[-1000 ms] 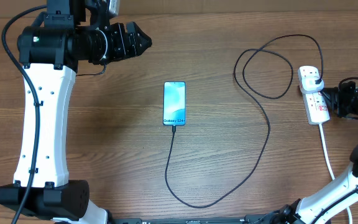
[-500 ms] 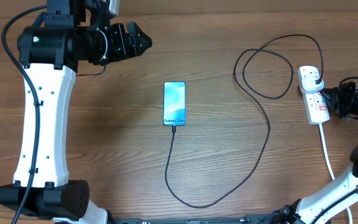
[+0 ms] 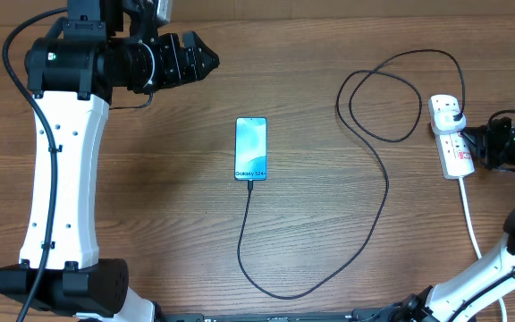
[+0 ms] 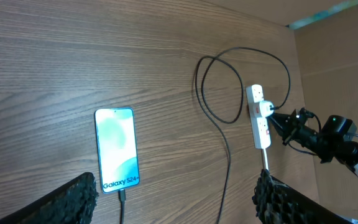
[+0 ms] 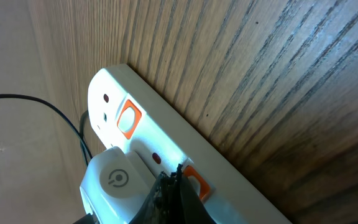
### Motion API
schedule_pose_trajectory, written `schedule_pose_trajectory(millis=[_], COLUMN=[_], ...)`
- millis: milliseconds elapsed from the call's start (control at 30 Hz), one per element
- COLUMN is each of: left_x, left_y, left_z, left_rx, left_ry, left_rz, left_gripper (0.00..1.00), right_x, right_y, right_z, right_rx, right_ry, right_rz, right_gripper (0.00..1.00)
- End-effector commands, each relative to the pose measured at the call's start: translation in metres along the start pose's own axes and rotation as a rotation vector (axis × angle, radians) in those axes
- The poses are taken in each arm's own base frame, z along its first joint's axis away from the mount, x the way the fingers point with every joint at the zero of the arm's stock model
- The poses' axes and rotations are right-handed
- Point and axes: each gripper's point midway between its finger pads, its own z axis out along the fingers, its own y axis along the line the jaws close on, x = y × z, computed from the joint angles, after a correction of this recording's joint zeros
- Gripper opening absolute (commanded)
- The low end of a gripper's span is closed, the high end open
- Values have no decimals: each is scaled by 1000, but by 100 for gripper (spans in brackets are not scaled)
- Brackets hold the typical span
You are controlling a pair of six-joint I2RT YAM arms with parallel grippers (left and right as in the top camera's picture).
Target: Plug charger to phone and switch on socket
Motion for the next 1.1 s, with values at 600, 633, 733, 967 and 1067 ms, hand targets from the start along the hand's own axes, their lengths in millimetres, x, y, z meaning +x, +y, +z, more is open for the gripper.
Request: schedule_pose_trajectory(millis=[600,633,733,967,1067], left_x=[0,1,1,1,1], left_y=[-1,-1,-1,-1,-1], left_z=[1,1,1,1,1], left_rx=[6,7,10,9,9], left_ry=[4,4,6,6,5], left_rz=[17,17,17,17,17], left_gripper=[85,86,86,88,89], right_x=[40,41,41,26,9], right_y=[-7,-8,-9,-10,2], right_z=[21,20,20,12,-8], right_rx=[91,94,98,101,80], right_ry=[101,104,104,55,5], right_rz=[17,19,19,14,5], right_gripper=[4,4,4,4,4])
